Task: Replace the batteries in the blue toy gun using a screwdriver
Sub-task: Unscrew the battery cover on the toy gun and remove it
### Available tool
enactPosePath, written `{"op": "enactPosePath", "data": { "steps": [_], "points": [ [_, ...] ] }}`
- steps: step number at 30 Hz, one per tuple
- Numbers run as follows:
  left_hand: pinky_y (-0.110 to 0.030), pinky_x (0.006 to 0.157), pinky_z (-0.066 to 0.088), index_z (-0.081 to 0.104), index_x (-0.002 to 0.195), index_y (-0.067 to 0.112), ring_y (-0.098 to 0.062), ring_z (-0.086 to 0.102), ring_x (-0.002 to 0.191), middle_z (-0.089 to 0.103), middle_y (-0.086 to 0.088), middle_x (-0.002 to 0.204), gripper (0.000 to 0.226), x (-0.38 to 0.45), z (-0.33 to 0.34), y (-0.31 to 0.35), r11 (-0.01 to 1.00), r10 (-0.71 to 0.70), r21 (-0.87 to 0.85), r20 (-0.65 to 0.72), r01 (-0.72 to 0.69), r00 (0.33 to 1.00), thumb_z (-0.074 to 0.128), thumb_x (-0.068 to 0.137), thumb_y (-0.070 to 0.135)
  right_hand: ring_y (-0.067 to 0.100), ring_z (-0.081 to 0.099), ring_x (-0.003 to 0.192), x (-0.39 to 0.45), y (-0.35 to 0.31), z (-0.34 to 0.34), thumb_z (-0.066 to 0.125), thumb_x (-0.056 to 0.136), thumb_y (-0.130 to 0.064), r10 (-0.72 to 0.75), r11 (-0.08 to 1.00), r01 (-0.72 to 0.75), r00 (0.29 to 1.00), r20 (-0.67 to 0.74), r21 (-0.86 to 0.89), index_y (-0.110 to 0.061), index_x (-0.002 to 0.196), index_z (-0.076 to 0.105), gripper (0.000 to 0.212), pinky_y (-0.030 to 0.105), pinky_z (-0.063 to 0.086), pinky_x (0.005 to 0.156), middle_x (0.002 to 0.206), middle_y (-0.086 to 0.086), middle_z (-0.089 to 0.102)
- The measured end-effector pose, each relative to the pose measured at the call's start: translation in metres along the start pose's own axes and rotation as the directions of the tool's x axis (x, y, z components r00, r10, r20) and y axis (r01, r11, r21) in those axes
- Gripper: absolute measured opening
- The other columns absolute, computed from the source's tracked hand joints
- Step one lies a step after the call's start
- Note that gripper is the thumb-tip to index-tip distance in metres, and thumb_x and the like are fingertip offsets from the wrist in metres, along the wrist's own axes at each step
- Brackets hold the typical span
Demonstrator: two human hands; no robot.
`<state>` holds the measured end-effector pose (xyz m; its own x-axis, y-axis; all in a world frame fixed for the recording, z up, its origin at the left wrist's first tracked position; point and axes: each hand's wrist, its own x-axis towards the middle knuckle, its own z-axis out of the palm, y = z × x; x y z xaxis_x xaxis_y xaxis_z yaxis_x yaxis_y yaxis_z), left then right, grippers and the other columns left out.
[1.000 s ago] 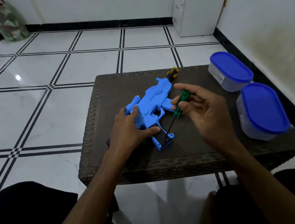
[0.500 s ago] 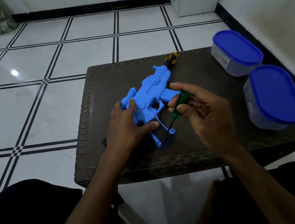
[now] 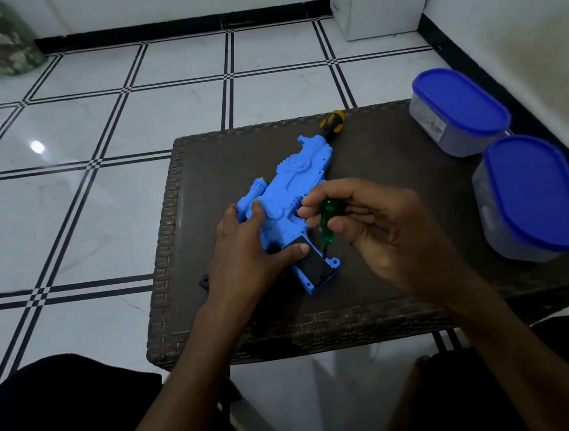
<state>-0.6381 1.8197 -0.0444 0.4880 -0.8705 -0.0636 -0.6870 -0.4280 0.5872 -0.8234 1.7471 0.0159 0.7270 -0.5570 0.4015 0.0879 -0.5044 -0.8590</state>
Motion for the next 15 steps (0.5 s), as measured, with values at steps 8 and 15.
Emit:
{"op": "enactPosePath", "data": {
  "steps": [8, 15],
  "points": [
    [-0.043, 0.112, 0.03, 0.026, 0.152, 0.025, -0.026, 0.014, 0.148, 0.013, -0.011, 0.161, 0.103, -0.0019, -0.0026, 0.0032, 1.0, -0.005, 0.02, 0.019, 0.004, 1.0, 0.068, 0.067, 0.065, 0.02, 0.067, 0.09, 0.0017, -0.0055, 0.0082, 0.078, 0.081, -0.019, -0.051, 0.995, 0.038, 0.989, -0.141, -0.091, -0.014, 0.099, 0.074, 0.018, 0.035, 0.058, 0.076, 0.097, 0.007, 0.063],
    [-0.048, 0.113, 0.032, 0.025, 0.152, 0.026, -0.028, 0.015, 0.147, 0.015, -0.012, 0.16, 0.106, 0.0004, -0.001, 0.0009, 1.0, -0.006, 0.026, 0.026, 0.006, 1.0, 0.067, 0.065, 0.069, 0.017, 0.072, 0.096, -0.0031, -0.0088, 0.0061, 0.068, 0.089, 0.001, 0.015, 0.997, -0.01, 0.998, -0.068, 0.078, -0.021, 0.111, 0.063, 0.032, 0.031, 0.059, 0.085, 0.096, 0.002, 0.071]
  ]
}}
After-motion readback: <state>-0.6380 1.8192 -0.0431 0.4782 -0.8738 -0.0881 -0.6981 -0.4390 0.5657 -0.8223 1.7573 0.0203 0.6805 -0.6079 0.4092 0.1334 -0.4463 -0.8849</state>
